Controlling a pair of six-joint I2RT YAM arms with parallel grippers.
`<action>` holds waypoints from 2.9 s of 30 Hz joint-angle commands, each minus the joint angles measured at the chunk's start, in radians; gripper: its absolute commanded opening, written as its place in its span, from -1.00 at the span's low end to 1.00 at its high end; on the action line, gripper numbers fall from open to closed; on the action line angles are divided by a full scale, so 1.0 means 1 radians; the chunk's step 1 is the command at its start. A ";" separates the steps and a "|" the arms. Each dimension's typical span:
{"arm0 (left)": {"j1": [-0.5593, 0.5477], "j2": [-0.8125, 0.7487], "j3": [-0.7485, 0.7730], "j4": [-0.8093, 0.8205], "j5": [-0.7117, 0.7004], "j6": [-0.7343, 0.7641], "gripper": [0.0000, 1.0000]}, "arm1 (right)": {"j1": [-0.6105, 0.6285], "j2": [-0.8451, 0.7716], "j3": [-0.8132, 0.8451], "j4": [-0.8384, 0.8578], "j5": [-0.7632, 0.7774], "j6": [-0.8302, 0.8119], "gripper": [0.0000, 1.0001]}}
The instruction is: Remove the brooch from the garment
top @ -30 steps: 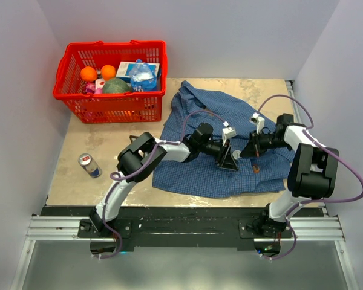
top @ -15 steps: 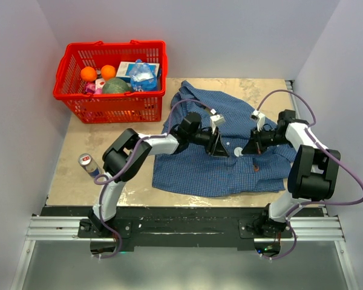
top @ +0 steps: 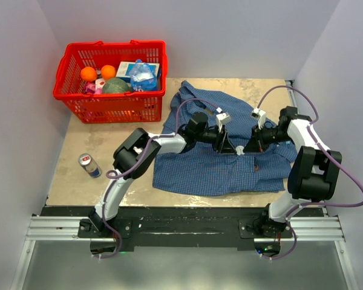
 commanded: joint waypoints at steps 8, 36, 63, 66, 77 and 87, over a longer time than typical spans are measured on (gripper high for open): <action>-0.004 0.038 0.036 0.164 0.048 -0.040 -0.09 | 0.000 -0.039 0.016 -0.049 -0.058 -0.024 -1.00; -0.029 -0.021 0.032 0.077 0.090 -0.025 -1.00 | 0.008 -0.181 -0.071 0.055 0.022 -0.003 -0.12; 0.003 -0.123 0.035 -0.116 0.024 0.075 -1.00 | 0.086 -0.180 -0.128 0.046 0.102 -0.107 -0.25; 0.005 -0.125 0.022 -0.115 0.041 0.087 -1.00 | 0.086 -0.192 -0.111 0.078 0.076 -0.067 -0.08; 0.005 -0.130 0.009 -0.101 0.079 0.109 -1.00 | 0.086 -0.119 -0.042 0.097 0.025 -0.014 -0.04; 0.005 -0.125 0.007 -0.058 0.107 0.070 -1.00 | 0.088 -0.085 -0.042 0.129 0.008 0.025 -0.07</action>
